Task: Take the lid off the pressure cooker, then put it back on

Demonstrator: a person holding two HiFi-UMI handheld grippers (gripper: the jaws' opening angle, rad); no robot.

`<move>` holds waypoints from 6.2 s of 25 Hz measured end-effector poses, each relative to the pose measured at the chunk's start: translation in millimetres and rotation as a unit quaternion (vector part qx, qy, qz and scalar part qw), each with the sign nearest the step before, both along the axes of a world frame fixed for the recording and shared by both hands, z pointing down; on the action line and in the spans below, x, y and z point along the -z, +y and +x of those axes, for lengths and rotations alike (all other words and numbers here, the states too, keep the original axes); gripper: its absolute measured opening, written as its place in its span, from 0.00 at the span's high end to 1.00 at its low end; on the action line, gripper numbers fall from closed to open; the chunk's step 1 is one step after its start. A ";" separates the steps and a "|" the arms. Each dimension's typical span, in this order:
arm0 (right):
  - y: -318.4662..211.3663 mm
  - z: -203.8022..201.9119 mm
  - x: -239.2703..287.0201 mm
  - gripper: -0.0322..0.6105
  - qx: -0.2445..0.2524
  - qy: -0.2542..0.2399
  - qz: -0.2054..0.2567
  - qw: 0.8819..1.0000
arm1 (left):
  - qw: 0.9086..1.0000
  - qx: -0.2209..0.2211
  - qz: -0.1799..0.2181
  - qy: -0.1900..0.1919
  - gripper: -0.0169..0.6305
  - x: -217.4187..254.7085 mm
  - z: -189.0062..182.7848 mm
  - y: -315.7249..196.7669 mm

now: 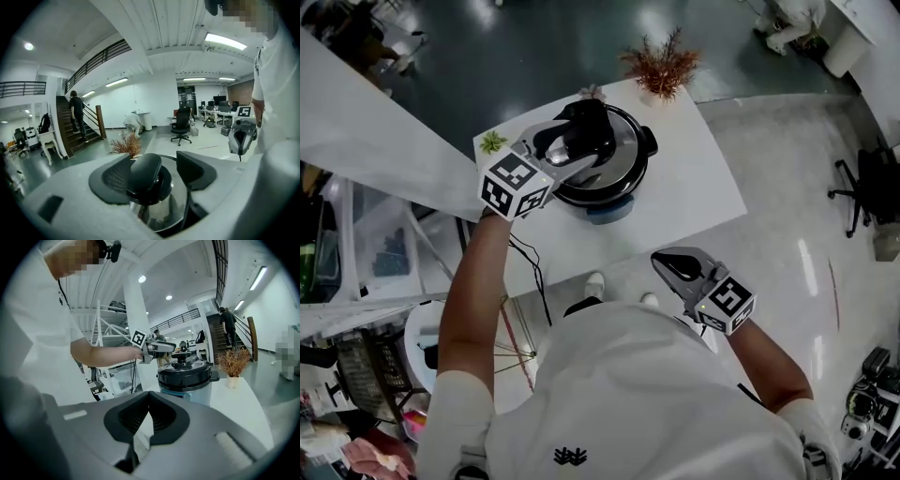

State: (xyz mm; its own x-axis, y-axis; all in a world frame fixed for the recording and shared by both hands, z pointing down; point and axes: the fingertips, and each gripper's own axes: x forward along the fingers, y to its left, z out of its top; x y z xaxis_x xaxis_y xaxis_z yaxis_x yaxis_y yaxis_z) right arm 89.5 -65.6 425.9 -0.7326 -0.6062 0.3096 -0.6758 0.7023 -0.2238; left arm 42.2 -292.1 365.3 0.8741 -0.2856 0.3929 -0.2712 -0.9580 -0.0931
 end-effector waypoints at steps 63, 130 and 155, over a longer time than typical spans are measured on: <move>-3.0 9.8 -1.0 0.93 -0.061 -0.004 -0.003 0.998 | 0.997 -0.054 0.002 -0.047 0.52 25.8 -6.7 -12.5; -4.1 -80.6 -15.1 0.93 0.160 0.014 -0.026 0.987 | 0.950 0.298 -0.064 -0.071 0.52 -117.8 -255.3 81.5; -16.3 -86.1 -24.1 0.93 0.102 0.038 -0.051 0.993 | 0.943 0.310 -0.092 -0.076 0.52 -216.5 -243.3 57.5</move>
